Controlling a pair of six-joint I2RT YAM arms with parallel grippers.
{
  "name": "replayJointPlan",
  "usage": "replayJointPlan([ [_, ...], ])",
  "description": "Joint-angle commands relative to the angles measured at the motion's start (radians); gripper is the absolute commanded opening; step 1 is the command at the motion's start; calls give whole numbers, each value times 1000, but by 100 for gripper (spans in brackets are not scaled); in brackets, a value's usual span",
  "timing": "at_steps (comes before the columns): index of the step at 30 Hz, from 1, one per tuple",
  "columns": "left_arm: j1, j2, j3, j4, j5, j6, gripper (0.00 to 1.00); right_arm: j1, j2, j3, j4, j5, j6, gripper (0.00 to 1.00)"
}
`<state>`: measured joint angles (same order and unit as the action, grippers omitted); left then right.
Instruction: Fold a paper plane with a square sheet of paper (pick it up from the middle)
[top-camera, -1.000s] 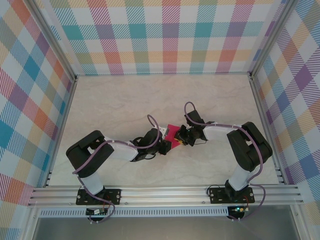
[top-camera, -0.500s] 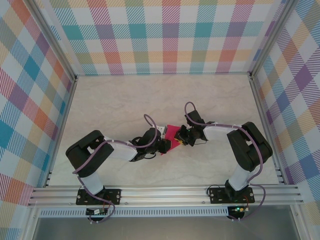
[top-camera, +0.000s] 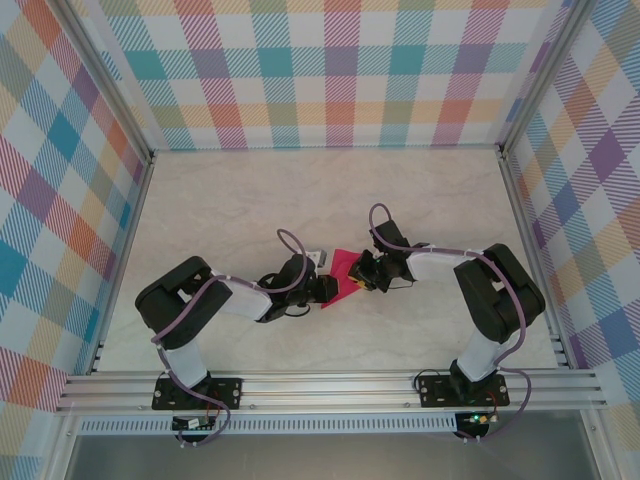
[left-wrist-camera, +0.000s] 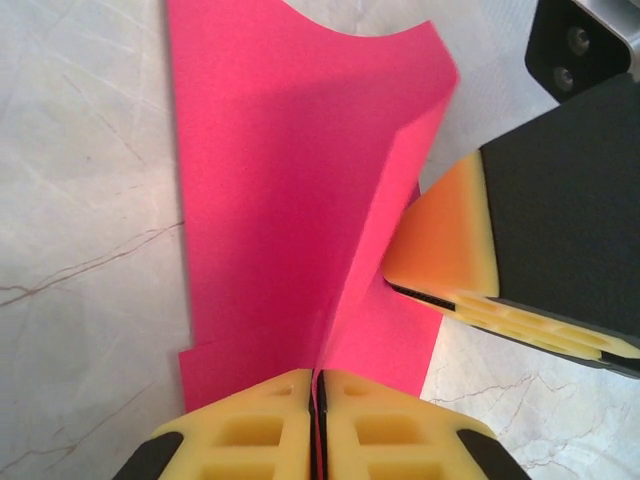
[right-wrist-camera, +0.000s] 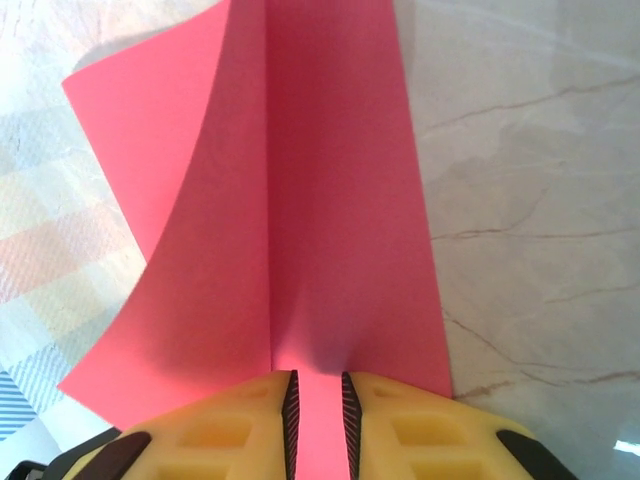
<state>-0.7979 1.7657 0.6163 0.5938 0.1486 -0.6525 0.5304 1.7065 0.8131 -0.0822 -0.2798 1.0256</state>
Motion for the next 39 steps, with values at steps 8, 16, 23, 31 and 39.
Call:
replayJointPlan([
  [8,20,24,-60,78,-21,-79,9,-7,-40,80,-92,19,-220,31],
  [16,20,24,-66,80,-24,-78,9,-6,38,177,-161,-2,-286,39],
  [23,20,24,-66,81,-21,-79,9,3,77,207,-177,-7,-289,42],
  [31,19,26,-64,82,-12,-79,11,16,126,235,-208,11,-291,45],
  [39,21,15,-64,77,-4,-79,16,23,150,239,-250,69,-285,48],
])
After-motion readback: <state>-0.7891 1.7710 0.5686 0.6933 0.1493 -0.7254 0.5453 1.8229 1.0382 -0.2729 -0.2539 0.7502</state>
